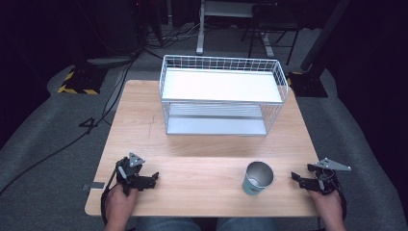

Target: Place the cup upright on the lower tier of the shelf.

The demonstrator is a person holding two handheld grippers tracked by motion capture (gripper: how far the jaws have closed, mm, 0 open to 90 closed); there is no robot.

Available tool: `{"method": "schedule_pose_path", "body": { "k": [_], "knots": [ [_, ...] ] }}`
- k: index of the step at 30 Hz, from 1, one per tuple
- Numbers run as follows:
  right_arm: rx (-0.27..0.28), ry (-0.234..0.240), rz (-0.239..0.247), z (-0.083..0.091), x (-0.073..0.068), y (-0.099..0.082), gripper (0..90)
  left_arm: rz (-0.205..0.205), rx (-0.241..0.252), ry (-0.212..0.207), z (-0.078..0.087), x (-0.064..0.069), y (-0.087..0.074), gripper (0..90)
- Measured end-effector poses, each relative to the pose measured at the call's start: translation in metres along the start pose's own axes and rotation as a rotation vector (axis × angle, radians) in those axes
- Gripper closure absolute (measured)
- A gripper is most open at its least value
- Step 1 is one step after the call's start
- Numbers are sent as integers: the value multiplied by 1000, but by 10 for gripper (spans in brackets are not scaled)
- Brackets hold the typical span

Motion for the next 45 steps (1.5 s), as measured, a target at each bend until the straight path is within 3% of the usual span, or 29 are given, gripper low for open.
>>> {"method": "schedule_pose_path", "body": {
  "k": [9, 13, 15, 25, 45],
  "knots": [
    [49, 27, 22, 16, -15, 10, 170, 0, -1, 0, 0, 0, 0, 1],
    [74, 61, 55, 26, -29, 16, 171, -3, -3, -3, 0, 0, 1, 1],
    [86, 71, 97, 31, -37, 19, 171, -1, 0, 1, -1, 0, 2, 1],
    [119, 121, 144, 44, -68, 27, 171, -2, 1, 1, -2, -1, 3, 1],
    [152, 265, 174, 41, -130, 38, 156, 2, 0, -1, -2, 0, 2, 1]
  ]
}}
Point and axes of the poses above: each handheld gripper's, and its own axes: z roughly backward along the jaws, y roughly out of its top, x roughly to its right, the point moved 4 cm from there along -z, roughly forward along the jaws, and after that the axes turned 11 degrees about z, right-handed, at the moved point
